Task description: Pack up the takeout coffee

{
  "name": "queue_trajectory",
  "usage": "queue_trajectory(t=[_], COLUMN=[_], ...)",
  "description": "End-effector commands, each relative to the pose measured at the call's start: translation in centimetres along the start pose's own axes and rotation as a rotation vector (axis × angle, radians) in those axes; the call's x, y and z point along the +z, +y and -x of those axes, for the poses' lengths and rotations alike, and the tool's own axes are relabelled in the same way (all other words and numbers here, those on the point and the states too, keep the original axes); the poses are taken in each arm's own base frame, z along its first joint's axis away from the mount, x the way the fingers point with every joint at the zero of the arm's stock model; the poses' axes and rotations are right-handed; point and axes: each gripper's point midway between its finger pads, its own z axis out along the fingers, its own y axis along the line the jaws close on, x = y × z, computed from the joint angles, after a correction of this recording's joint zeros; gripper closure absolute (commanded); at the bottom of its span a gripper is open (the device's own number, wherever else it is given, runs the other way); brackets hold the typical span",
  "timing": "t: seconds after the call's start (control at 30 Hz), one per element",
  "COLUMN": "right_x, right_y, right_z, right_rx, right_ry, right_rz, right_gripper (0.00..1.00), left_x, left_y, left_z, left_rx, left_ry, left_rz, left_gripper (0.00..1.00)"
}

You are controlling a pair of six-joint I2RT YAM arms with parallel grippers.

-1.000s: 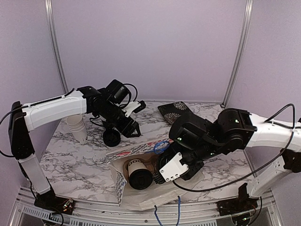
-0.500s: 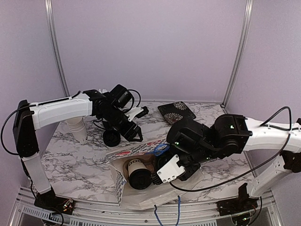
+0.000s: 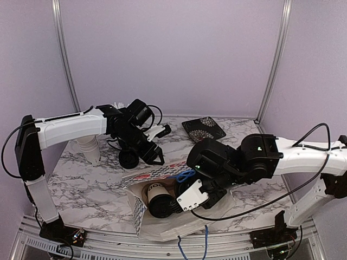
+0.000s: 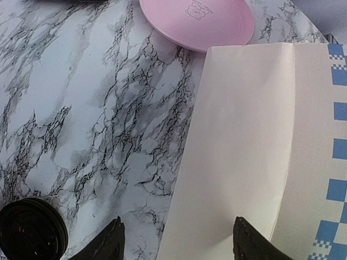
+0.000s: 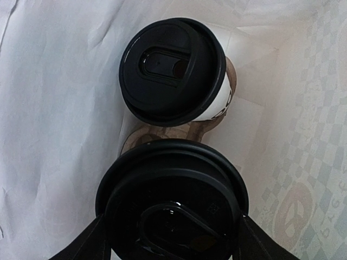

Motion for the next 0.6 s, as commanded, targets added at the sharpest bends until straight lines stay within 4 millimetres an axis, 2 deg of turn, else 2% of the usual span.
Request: queue_trajectory(t=[0.0,0.57], right_x=[0.7,2.5], right_y=[-0.5,-1.6], right_z=[-0.2,-1.2], right_rx=[0.024,0.06], right_ry=[0.006,0.022], right_rz=[-0.006,-0.011], right_gripper=[0.45,0.46], left_x=[0.0,0.5], left_y=[-0.3,-0.1], left_z=[-0.2,-0.8], left_rx=[0.01,0.004], left_ry=[-0.002,0.014], left_rz=[-0.028,-0.045], left_gripper=[0.31,0.32])
